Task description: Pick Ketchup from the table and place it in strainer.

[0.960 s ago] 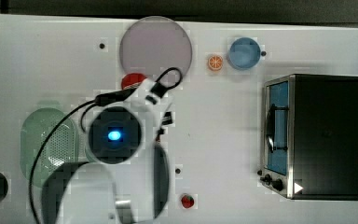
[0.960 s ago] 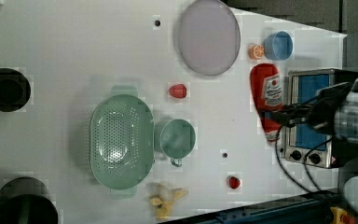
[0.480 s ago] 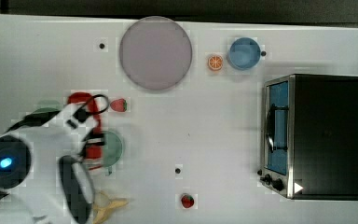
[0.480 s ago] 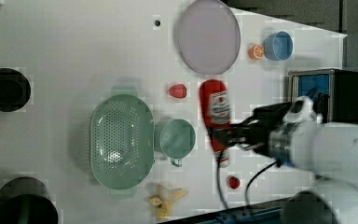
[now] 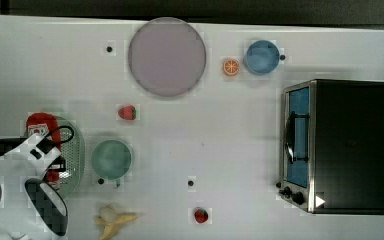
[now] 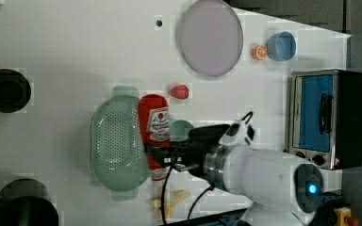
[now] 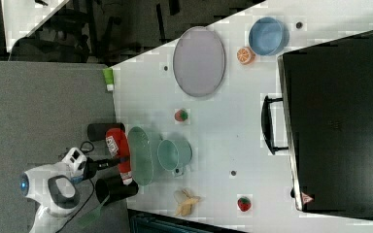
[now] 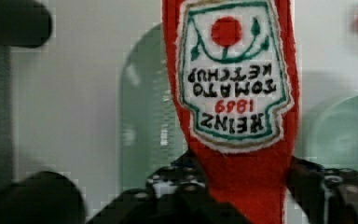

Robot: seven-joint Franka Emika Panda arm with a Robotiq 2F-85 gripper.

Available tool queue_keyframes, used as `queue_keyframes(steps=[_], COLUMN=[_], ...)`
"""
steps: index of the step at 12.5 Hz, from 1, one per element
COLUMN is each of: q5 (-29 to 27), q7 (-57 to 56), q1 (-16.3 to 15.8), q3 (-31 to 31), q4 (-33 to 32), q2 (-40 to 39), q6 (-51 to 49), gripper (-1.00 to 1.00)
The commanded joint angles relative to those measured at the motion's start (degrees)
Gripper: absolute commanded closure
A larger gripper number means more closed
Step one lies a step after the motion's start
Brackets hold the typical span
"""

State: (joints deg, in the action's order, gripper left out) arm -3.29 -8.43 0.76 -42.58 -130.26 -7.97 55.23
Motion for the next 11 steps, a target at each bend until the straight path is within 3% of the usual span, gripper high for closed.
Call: queue_keyframes(steps=[1, 4, 5, 9, 11], q5=[-0.77, 0.38, 0.74, 0.75, 0.16], q7=[9.06, 9.41, 9.41, 9.42, 10.12], q1=[0.1, -1.01, -1.16, -0.88, 0.29], q3=[0.58, 0.97, 1.17, 1.43, 2.0], q4=[0.32, 0.23, 0.23, 0.47, 0.45], q2=[-5.93, -11.73, -13.12, -13.75, -10.69], q6=[7.1, 12.69, 14.45, 15.55, 14.37], gripper=[-0.09, -0.09, -0.18, -1.0, -1.0])
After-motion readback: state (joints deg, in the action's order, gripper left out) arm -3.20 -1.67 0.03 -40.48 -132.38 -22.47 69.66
